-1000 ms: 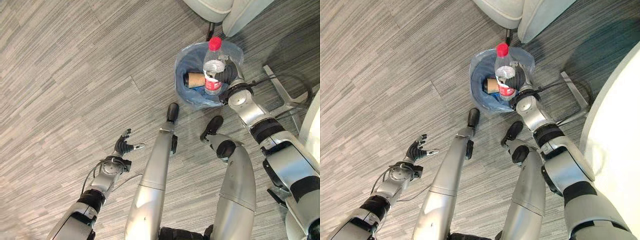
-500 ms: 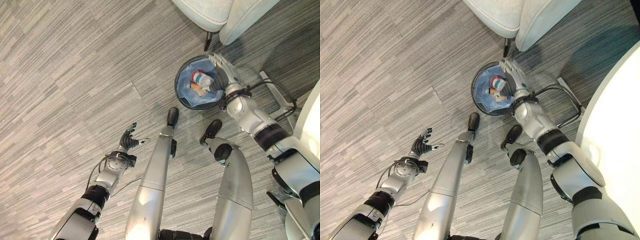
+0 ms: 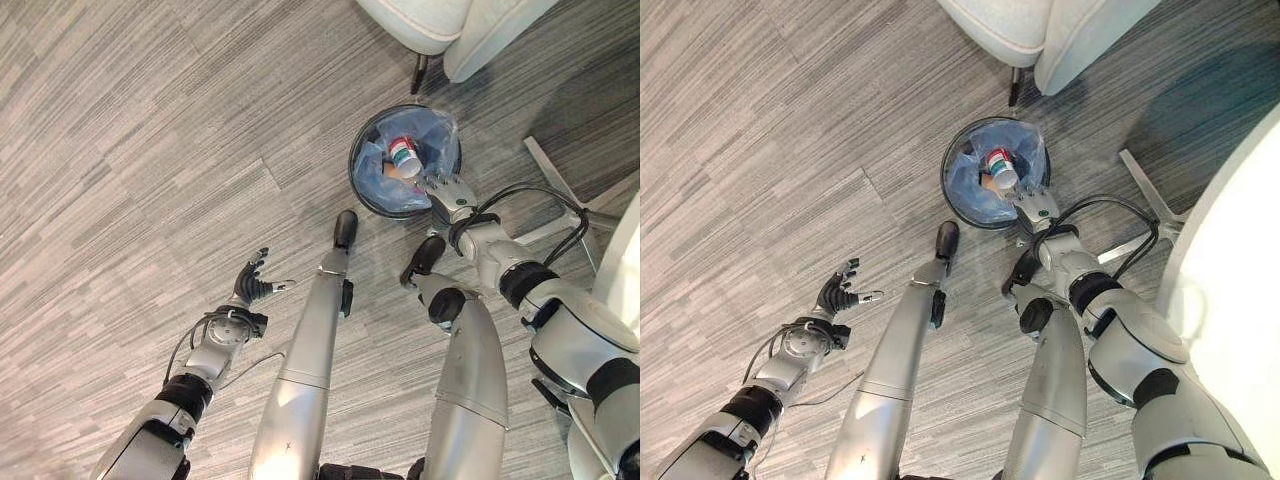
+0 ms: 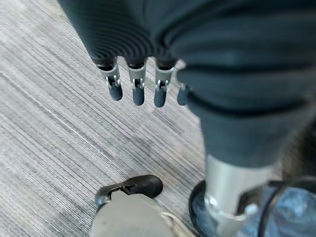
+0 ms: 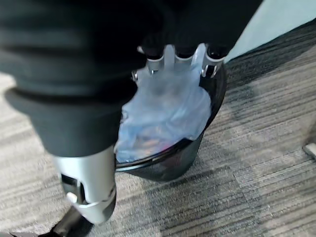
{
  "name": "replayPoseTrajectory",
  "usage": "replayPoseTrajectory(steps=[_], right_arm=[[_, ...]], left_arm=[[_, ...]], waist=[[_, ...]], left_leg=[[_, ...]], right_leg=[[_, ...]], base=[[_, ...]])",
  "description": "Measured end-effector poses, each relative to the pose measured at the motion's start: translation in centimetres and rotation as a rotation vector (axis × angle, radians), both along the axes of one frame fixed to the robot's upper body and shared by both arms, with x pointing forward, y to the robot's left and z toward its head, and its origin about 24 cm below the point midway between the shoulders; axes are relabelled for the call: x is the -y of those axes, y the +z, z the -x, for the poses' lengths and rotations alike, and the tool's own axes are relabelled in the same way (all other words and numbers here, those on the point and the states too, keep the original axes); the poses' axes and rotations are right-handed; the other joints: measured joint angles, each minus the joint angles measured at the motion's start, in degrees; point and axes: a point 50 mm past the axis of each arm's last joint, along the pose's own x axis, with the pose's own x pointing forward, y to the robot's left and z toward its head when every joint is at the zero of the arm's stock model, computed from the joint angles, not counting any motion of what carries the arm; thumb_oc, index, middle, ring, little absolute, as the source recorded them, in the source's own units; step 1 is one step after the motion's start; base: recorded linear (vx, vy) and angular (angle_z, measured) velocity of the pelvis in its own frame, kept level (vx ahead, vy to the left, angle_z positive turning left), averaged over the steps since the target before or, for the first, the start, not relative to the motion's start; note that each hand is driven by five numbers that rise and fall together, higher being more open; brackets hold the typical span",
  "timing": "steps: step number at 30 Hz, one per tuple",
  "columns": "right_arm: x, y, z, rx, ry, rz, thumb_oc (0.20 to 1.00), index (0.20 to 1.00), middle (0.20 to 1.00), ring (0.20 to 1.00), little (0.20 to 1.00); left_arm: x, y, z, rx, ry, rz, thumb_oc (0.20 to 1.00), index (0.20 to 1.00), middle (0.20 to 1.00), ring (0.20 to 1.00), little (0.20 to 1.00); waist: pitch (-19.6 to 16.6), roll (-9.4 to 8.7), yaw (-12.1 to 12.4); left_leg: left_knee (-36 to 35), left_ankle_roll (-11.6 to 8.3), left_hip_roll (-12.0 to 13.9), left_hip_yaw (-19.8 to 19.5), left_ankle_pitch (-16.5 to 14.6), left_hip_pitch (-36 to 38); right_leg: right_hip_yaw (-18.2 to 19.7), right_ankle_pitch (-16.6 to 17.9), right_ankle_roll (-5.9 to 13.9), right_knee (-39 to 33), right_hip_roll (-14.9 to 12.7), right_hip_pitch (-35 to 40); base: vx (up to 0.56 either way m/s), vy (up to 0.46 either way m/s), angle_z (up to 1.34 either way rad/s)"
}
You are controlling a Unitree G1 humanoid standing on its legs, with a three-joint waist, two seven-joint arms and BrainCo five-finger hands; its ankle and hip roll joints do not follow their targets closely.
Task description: Gather garbage on tea table into small bin, then transfer packed bag to large trash can.
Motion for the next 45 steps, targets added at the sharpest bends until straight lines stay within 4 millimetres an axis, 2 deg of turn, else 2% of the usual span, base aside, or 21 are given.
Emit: replayPoseTrajectory(steps=[5,13,14,19,20,22,25,29,30,33,34,36,38,41,42,43,44,45], right_arm=[[-0.1,-0.1,0.0,-0.002,-0.006,-0.037,0.2,0.2,0.2,0.2,0.2],[-0.7,1.8,-0.1,0.055,0.027,-0.167,0.2,0.2,0.2,0.2,0.2],[-0.6,1.9,0.0,0.058,0.026,-0.191,0.2,0.2,0.2,0.2,0.2],[-0.6,3.6,0.2,0.115,0.037,-0.379,0.2,0.2,0.2,0.2,0.2],[-0.9,3.6,0.7,0.131,0.056,-0.51,0.2,0.2,0.2,0.2,0.2],[-0.8,3.3,1.4,0.138,0.066,-0.667,0.2,0.2,0.2,0.2,0.2],[-1.2,1.9,2.6,0.109,0.087,-0.824,0.2,0.2,0.2,0.2,0.2],[-1.4,-1.3,4.9,0.039,0.072,-1.127,0.2,0.2,0.2,0.2,0.2],[-1.9,-2.6,5.6,-0.007,0.066,-1.188,0.2,0.2,0.2,0.2,0.2],[-2.8,-4.5,7.6,-0.086,0.081,-1.348,0.2,0.2,0.2,0.2,0.2],[-3.3,-4.8,9.0,-0.118,0.121,-1.398,0.2,0.2,0.2,0.2,0.2],[-3.4,-4.5,10.3,-0.13,0.175,-1.414,0.2,0.2,0.2,0.2,0.2],[-3.3,-4.4,10.9,-0.125,0.212,-1.424,0.2,0.2,0.2,0.2,0.2],[-2.9,-2.9,11.4,-0.104,0.273,-1.41,0.2,0.2,0.2,0.2,0.2],[-2.8,-3.4,12.1,-0.121,0.28,-1.429,0.2,0.2,0.2,0.2,0.2],[-2.5,-3.6,12.3,-0.12,0.274,-1.435,0.2,0.2,0.2,0.2,0.2],[-2.3,-3.9,12.5,-0.131,0.262,-1.437,0.2,0.2,0.2,0.2,0.2],[-2.2,-4.4,12.8,-0.149,0.252,-1.438,0.2,0.2,0.2,0.2,0.2]], left_arm=[[-0.1,0.0,0.0,-0.001,0.0,-0.002,1.0,1.0,1.0,1.0,1.0],[0.0,0.0,0.0,0.002,-0.003,-0.001,1.0,1.0,1.0,1.0,1.0],[0.0,0.1,-0.1,0.005,-0.003,0.0,1.0,1.0,1.0,1.0,1.0],[0.0,0.1,-0.1,0.003,0.001,0.003,1.0,1.0,1.0,1.0,1.0],[0.0,0.0,0.0,-0.007,0.003,0.004,1.0,1.0,1.0,1.0,1.0],[0.1,0.1,-0.1,-0.006,0.011,0.023,1.0,1.0,1.0,1.0,1.0],[-0.3,-0.3,0.2,-0.017,0.029,0.037,1.0,1.0,1.0,1.0,1.0],[-0.6,-1.0,0.9,-0.045,0.069,0.083,1.0,1.0,1.0,1.0,1.0],[-0.8,-1.6,1.4,-0.063,0.079,0.088,1.0,1.0,1.0,1.0,1.0],[-1.1,-3.2,2.9,-0.123,0.106,0.111,1.0,1.0,1.0,1.0,1.0],[-1.3,-4.1,4.0,-0.153,0.138,0.145,1.0,1.0,1.0,1.0,1.0],[-1.5,-5.0,5.3,-0.182,0.149,0.164,1.0,1.0,1.0,1.0,1.0],[-2.1,-6.2,7.0,-0.234,0.17,0.156,1.0,1.0,1.0,1.0,1.0],[-2.1,-6.7,8.3,-0.253,0.169,0.165,1.0,1.0,1.0,1.0,1.0],[-2.1,-7.4,10.1,-0.287,0.166,0.175,1.0,1.0,1.0,1.0,1.0],[-2.1,-7.7,10.6,-0.304,0.163,0.178,1.0,1.0,1.0,1.0,1.0],[-2.0,-8.0,10.9,-0.316,0.16,0.183,1.0,1.0,1.0,1.0,1.0],[-2.0,-8.2,11.4,-0.33,0.16,0.187,1.0,1.0,1.0,1.0,1.0]], waist=[[0.2,0.32,0.5],[0.2,0.31,0.0],[0.2,0.29,-0.1],[0.2,0.26,-0.4],[0.1,0.1,-0.7],[0.1,0.04,-1.1],[-0.1,-0.27,-2.2],[-0.5,-0.88,-3.4],[-1.3,-1.32,-4.1],[-3.5,-1.65,-5.1],[-3.9,-1.9,-5.3],[-4.4,-1.94,-5.6],[-8.8,-2.79,-6.6],[-9.5,-2.9,-6.6],[-12.8,-2.68,-6.4],[-14.3,-2.64,-6.8],[-14.5,-2.43,-6.7],[-15.0,-2.22,-6.8]], left_leg=[[0.9,0.2,-0.4,-0.6,-0.2,-1.6],[0.3,0.12,-0.1,-0.8,0.0,-0.6],[-0.1,0.2,-0.1,-0.8,0.2,-0.2],[-2.0,0.22,0.4,-0.7,1.1,2.6],[-4.7,0.4,0.8,-0.7,2.0,5.9],[-8.4,0.24,1.0,-0.9,2.7,9.6],[-11.7,0.19,1.4,-1.1,3.1,14.5],[-17.0,0.3,1.9,-1.2,4.3,23.6],[-18.0,0.36,2.1,-0.9,4.7,25.8],[-21.8,0.69,2.6,0.1,5.0,33.2],[-24.8,0.84,3.2,0.4,5.4,39.2],[-27.9,1.01,3.4,0.4,5.7,45.4],[-30.1,0.48,3.5,0.5,5.2,47.7],[-34.0,0.33,4.1,1.5,5.8,53.9],[-36.4,0.4,4.3,2.3,5.9,56.9],[-37.3,0.44,4.2,3.0,5.9,58.0],[-38.2,1.31,4.3,3.6,6.5,60.2],[-38.9,1.32,4.3,3.9,6.5,61.5]], right_leg=[[-0.5,-0.7,-0.15,1.1,-0.6,-1.3],[-0.5,-0.2,-0.01,0.2,0.0,-0.5],[-0.6,0.1,-0.44,0.0,0.1,-0.2],[-0.8,0.7,-0.44,-2.0,0.6,2.6],[-1.1,1.5,0.03,-4.5,1.4,5.8],[-1.5,2.0,0.85,-7.4,2.0,9.1],[-2.0,2.5,1.4,-10.7,2.7,14.0],[-2.9,3.8,1.84,-16.0,4.0,23.0],[-2.7,4.2,2.12,-17.4,4.3,25.0],[-2.7,5.5,3.06,-21.7,5.4,32.4],[-2.7,6.7,3.9,-26.1,6.6,38.6],[-2.9,7.5,4.64,-29.8,7.5,45.0],[-2.9,7.4,5.4,-32.3,7.9,47.1],[-2.5,9.2,6.46,-37.7,9.3,53.5],[-1.9,10.2,7.05,-40.5,10.0,56.4],[-1.4,10.5,7.23,-41.8,10.2,57.1],[-0.8,11.9,7.21,-43.7,10.6,59.6],[-0.6,12.1,7.34,-44.8,10.8,60.9]], base=[[-0.01,-0.013,0.06],[-0.03,-0.006,-0.02],[-0.04,-0.014,-0.01],[-0.05,-0.012,-0.04],[-0.05,-0.027,-0.06],[-0.02,-0.014,-0.03],[-0.02,-0.011,-0.03],[0.01,0.012,-0.03],[0.06,0.028,-0.11],[0.11,0.028,-0.2],[0.04,0.039,-0.23],[0.09,0.03,-0.15],[0.11,0.029,-0.06],[0.14,0.071,-0.19],[0.08,0.086,-0.33],[0.11,0.103,-0.4],[0.11,0.115,-0.3],[0.09,0.118,-0.24]])
